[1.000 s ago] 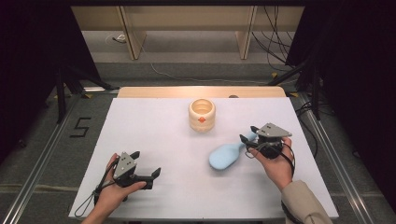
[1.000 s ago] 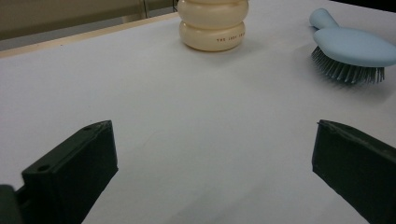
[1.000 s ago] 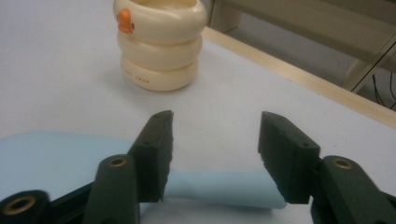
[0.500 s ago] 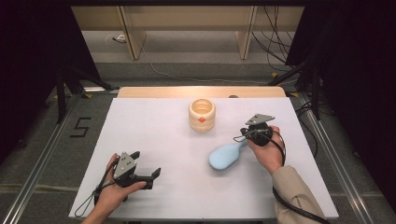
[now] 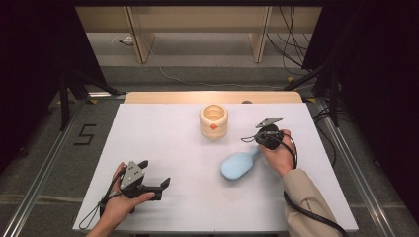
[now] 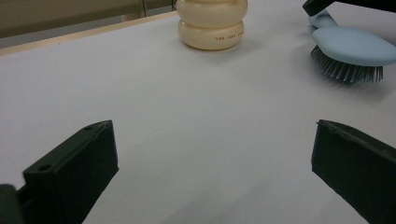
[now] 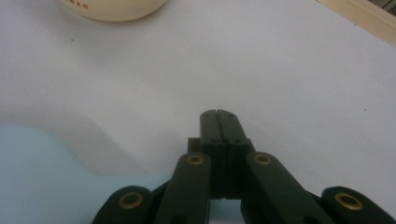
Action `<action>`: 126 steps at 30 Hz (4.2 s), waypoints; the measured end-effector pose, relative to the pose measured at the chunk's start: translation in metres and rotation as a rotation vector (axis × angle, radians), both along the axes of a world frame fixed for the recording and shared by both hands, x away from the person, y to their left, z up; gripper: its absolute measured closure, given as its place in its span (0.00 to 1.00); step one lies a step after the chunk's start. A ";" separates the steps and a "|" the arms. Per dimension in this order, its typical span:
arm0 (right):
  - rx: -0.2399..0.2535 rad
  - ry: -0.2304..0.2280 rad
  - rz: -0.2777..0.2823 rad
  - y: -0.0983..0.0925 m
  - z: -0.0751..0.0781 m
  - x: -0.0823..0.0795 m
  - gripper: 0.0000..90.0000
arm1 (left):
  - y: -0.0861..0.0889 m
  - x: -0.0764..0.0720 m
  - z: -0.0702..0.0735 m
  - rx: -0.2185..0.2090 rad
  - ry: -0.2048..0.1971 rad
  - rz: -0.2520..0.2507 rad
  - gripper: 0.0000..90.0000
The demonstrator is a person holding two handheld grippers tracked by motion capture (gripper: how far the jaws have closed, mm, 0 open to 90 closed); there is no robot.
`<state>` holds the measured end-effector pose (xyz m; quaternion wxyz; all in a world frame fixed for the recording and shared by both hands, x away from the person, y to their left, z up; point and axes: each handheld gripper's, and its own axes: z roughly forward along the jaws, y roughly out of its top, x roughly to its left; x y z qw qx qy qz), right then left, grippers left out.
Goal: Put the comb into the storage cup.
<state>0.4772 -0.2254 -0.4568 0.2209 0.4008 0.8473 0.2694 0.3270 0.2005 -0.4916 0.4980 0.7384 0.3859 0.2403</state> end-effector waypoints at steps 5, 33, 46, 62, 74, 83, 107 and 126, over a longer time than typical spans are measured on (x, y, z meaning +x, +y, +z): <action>-0.005 0.010 -0.010 -0.001 0.000 0.002 1.00 | 0.000 0.000 0.000 0.000 0.001 0.000 0.00; -0.048 0.077 -0.031 -0.001 -0.003 0.010 1.00 | 0.001 -0.001 0.000 0.002 -0.005 0.003 0.00; -0.063 0.144 -0.033 -0.002 0.000 0.007 1.00 | 0.001 -0.001 0.000 0.002 -0.004 0.003 0.00; -0.101 0.232 -0.003 -0.003 0.001 -0.005 1.00 | 0.002 -0.001 0.001 0.001 -0.003 0.005 0.00; -0.125 0.283 0.028 -0.005 0.001 -0.016 1.00 | 0.002 -0.001 0.001 0.001 -0.001 0.006 0.00; -0.138 0.296 0.047 -0.008 0.001 -0.031 1.00 | 0.002 -0.001 0.001 0.002 -0.002 0.007 0.00; -0.171 0.310 0.079 -0.009 0.003 -0.059 1.00 | 0.003 -0.001 0.002 -0.005 -0.002 0.013 0.01; -0.218 0.323 0.124 -0.002 0.001 -0.077 1.00 | 0.003 -0.001 0.002 -0.003 -0.003 0.014 0.01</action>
